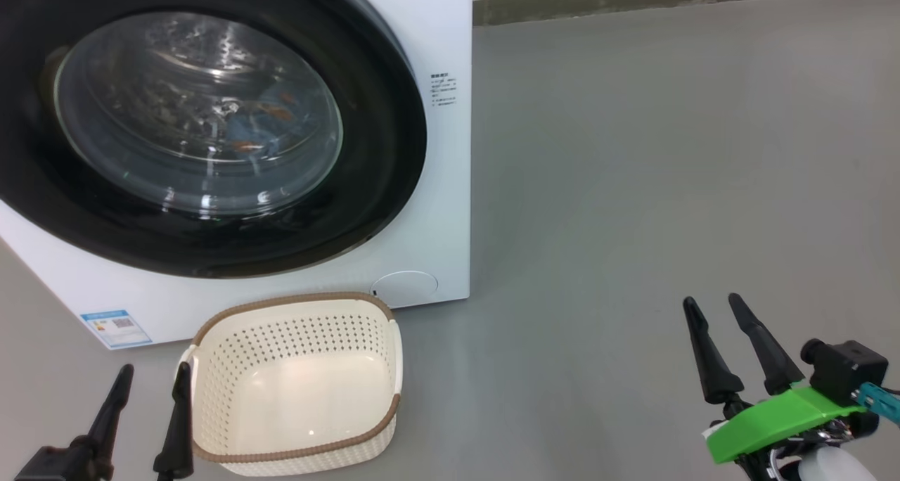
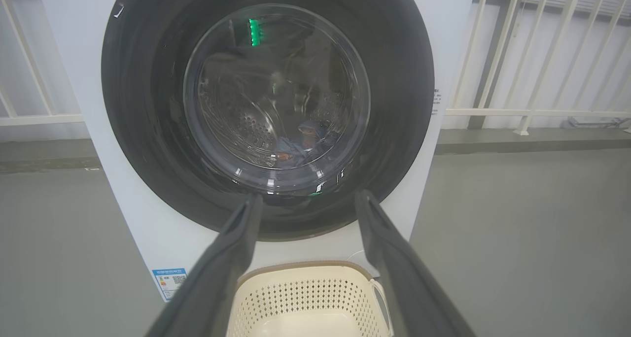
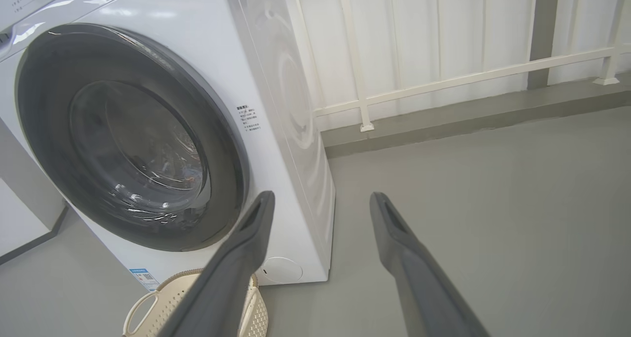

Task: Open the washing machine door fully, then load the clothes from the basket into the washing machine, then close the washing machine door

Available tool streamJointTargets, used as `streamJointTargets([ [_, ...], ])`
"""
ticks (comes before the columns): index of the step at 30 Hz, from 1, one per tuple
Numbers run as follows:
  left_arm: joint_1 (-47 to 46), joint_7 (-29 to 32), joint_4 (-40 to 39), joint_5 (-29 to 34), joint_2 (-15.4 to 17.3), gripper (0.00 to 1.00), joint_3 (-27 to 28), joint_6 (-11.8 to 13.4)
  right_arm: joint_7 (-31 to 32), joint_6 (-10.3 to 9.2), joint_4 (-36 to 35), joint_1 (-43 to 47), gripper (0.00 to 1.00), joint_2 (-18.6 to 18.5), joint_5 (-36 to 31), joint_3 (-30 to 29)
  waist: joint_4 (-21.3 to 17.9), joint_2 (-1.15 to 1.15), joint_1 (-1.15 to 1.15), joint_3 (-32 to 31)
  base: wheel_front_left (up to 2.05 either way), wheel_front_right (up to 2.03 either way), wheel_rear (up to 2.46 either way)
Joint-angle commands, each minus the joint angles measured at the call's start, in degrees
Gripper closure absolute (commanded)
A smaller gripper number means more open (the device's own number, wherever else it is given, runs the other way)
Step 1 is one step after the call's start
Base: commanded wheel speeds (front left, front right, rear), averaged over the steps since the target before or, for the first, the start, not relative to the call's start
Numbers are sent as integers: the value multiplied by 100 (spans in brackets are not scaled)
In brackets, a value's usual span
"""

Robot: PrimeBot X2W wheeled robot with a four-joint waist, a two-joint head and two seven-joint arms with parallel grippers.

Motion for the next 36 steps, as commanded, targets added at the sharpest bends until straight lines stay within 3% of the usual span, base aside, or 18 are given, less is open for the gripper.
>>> streamJointTargets([
  [1,-61,-36,-87,54,155,0,260,3,-28,-1,-168,17,0,-67,-47,26,-40,0,0,-21,0,0,0],
  [36,-4,-36,-112,160,109,0,444,3,-28,-1,-256,179,0,-36,-107,-258,-127,0,0,-6,0,0,0],
])
